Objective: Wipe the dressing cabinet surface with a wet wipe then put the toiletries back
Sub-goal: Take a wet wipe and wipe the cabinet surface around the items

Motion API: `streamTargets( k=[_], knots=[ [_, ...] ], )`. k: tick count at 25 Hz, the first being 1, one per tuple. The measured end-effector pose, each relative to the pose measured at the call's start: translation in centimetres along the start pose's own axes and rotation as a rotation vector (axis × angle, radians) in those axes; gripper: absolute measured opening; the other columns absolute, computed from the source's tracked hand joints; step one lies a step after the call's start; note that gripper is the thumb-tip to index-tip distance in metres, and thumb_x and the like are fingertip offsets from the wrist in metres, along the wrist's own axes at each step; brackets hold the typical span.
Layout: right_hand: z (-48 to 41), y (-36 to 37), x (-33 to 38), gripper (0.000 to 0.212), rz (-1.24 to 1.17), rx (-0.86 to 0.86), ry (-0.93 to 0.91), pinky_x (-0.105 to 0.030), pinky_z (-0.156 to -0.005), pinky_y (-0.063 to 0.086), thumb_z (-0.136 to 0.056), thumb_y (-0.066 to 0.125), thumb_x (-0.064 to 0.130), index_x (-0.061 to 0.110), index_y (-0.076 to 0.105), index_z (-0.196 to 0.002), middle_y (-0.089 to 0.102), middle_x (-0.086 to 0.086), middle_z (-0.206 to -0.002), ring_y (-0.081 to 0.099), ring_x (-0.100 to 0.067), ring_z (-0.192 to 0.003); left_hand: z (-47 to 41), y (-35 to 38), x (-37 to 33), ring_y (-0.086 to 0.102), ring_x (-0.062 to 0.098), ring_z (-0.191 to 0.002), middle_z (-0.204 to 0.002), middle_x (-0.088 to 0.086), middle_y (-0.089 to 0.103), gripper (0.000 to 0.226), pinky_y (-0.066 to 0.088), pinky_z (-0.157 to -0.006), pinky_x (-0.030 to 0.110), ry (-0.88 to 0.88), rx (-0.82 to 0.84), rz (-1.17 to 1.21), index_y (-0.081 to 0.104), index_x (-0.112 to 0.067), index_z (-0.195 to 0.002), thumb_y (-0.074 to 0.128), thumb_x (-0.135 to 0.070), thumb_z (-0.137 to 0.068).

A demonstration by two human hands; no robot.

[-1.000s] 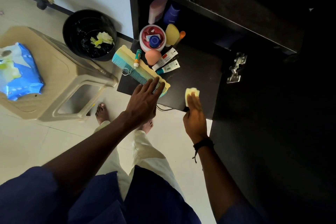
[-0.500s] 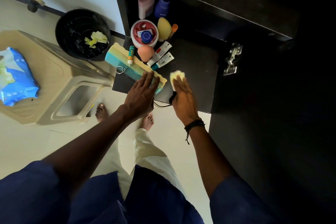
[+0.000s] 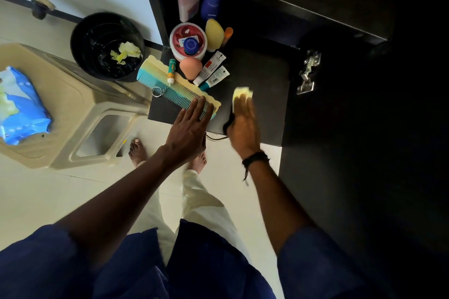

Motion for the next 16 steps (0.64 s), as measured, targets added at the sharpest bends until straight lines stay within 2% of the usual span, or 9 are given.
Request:
streamTargets(
  k=[2,4,5,8,12,14,15,16],
  knots=[
    [4.8,1.0,0.3,0.051,0.064,0.007,-0.072,-0.037,-0.114,0.027,-0.086,0.046,0.01,-0.005,0.047,-0.135,0.048,-0.021,-0.141,0.044,-0.037,-0.133,0.0,0.2,-0.3,-0.007,0.027,-0.147,-0.159,0.009,-0.005,0.077,0.006,-0.119,0.044,0.013,0.018,-0.016,0.003,-0.015,-0.151,0.052,-0.019,-0.092],
    [7.4,1.2,-2.0,0.048,0.03,0.055,-0.029,-0.037,-0.11,0.033,-0.09,0.038,0.016,-0.004,0.051,-0.132,0.055,-0.018,-0.135,0.053,-0.036,-0.124,0.0,0.5,-0.7,-0.005,0.026,-0.147,-0.159,0.009,-0.002,0.077,0.004,-0.119,0.044,0.065,0.012,-0.044,0.005,-0.014,-0.151,0.052,-0.019,-0.091],
    [7.2,0.7,-3.4,0.05,0.085,0.078,0.014,-0.04,-0.11,0.034,-0.091,0.036,0.017,-0.006,0.047,-0.134,0.053,-0.019,-0.137,0.052,-0.037,-0.126,-0.2,0.6,-1.0,-0.003,0.026,-0.147,-0.16,0.009,0.0,0.075,0.003,-0.119,0.044,0.09,0.003,-0.058,0.006,-0.013,-0.151,0.051,-0.018,-0.091],
    [2.4,-2.0,-6.5,0.061,0.374,0.127,0.104,-0.044,-0.12,0.019,-0.093,0.042,0.018,-0.013,0.024,-0.143,0.029,-0.028,-0.15,0.027,-0.039,-0.141,-1.0,0.6,-2.1,-0.001,0.026,-0.148,-0.16,0.009,0.006,0.071,-0.002,-0.118,0.043,0.123,0.023,-0.116,0.011,-0.011,-0.15,0.049,-0.017,-0.091],
    [-5.7,-3.9,-4.9,0.06,0.087,0.08,0.104,-0.04,-0.119,0.02,-0.087,0.051,0.005,-0.009,0.03,-0.142,0.031,-0.026,-0.15,0.026,-0.035,-0.142,-2.4,0.4,-4.3,-0.006,0.026,-0.147,-0.159,0.012,0.004,0.074,-0.002,-0.119,0.05,0.11,0.136,-0.276,0.009,-0.006,-0.15,0.049,-0.024,-0.09],
    [-5.7,-3.2,-4.1,0.063,-0.066,0.125,0.054,-0.04,-0.119,0.022,-0.085,0.051,-0.002,-0.004,0.031,-0.144,0.03,-0.022,-0.152,0.025,-0.035,-0.143,-3.2,0.2,-5.1,-0.008,0.028,-0.147,-0.159,0.016,0.002,0.078,-0.002,-0.117,0.054,0.078,0.197,-0.383,0.007,-0.002,-0.149,0.049,-0.027,-0.09],
    [-4.4,-2.3,-4.4,0.062,-0.044,0.137,0.041,-0.04,-0.119,0.023,-0.084,0.052,-0.001,-0.003,0.033,-0.144,0.031,-0.021,-0.151,0.026,-0.036,-0.142,-3.5,0.1,-5.3,-0.009,0.029,-0.147,-0.158,0.017,0.0,0.078,-0.002,-0.117,0.055,0.066,0.22,-0.431,0.005,0.0,-0.149,0.048,-0.028,-0.09],
    [-2.5,-1.5,-5.0,0.061,0.083,0.144,0.036,-0.04,-0.119,0.024,-0.086,0.054,0.004,-0.002,0.034,-0.143,0.033,-0.021,-0.15,0.029,-0.037,-0.14,-3.8,-0.1,-5.5,-0.01,0.03,-0.146,-0.158,0.018,0.0,0.078,-0.002,-0.116,0.057,0.054,0.237,-0.464,0.005,0.0,-0.148,0.047,-0.03,-0.09]
  ],
)
Point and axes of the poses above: each hand's wrist, its own z-axis away from the middle knuckle, its own y-axis out of the palm, x = y × z, the point moved 4 cm from there along -z, towards the middle knuckle
